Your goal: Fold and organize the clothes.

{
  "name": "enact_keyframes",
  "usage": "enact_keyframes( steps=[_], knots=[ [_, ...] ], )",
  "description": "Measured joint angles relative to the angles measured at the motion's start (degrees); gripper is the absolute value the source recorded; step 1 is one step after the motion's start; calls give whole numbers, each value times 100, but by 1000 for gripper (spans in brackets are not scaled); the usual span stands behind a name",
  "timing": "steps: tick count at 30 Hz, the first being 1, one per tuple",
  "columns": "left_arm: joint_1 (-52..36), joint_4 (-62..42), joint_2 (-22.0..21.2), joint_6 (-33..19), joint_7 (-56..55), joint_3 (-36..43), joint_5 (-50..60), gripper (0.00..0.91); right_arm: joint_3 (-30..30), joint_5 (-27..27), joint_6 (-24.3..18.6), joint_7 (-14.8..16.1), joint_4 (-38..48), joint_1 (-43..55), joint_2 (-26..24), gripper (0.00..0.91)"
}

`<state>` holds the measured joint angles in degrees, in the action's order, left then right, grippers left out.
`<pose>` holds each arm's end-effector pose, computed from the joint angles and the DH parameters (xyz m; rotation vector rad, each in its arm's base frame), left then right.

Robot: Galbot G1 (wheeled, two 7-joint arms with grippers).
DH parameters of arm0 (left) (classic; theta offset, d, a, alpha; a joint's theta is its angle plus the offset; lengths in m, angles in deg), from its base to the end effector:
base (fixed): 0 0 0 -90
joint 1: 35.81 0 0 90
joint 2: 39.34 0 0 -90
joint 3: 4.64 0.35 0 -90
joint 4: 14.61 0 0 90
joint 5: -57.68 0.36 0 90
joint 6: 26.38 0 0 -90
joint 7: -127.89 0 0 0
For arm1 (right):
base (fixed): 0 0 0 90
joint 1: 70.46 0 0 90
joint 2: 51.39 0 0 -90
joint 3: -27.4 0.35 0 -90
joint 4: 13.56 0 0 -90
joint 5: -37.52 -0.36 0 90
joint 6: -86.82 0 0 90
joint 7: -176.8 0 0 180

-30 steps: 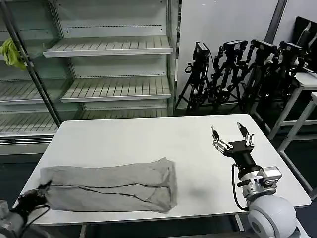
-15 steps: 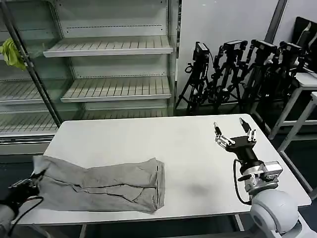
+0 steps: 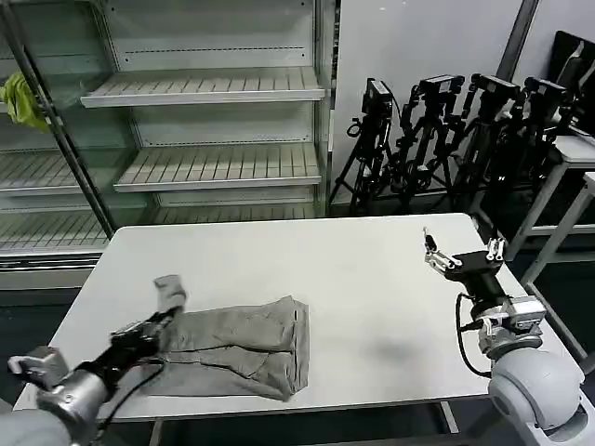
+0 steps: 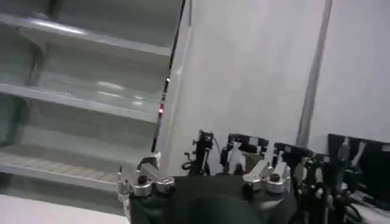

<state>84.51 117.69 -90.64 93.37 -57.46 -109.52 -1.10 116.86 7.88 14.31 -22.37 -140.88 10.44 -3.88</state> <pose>0.2013 0.1207 -0.1656 -0.4058 -2.7283 0.3042 0.2670 -0.0870 -0.1430 -0.0573 3.0184 -0.3383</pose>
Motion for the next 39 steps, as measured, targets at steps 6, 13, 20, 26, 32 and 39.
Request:
enact_keyframes(
  steps=[6, 13, 20, 26, 32, 39],
  knots=[
    [-502, 50, -136, 2, -24, 831, -4, 50, 192, -3, 38, -28, -1, -124, -106, 907],
    [-951, 2, -317, -2, -7, 1647, 152, 40, 310, -3, 55, -44, 25, -180, -121, 907],
    [-1124, -126, -491, -46, 46, 2176, 403, 907, 320, -2, 57, -42, 24, -197, -115, 907],
    [-1257, -226, -622, -122, 69, 2499, 627, 907, 320, 2, 66, -33, -7, -230, -74, 907],
    [-1380, -273, -758, -160, 85, 2688, 831, 907, 340, 7, 84, -31, -65, -283, -43, 907],
    [-1407, -277, -831, -196, 90, 2743, 956, 907, 367, 30, 96, -33, -152, -366, 18, 907]
  ],
)
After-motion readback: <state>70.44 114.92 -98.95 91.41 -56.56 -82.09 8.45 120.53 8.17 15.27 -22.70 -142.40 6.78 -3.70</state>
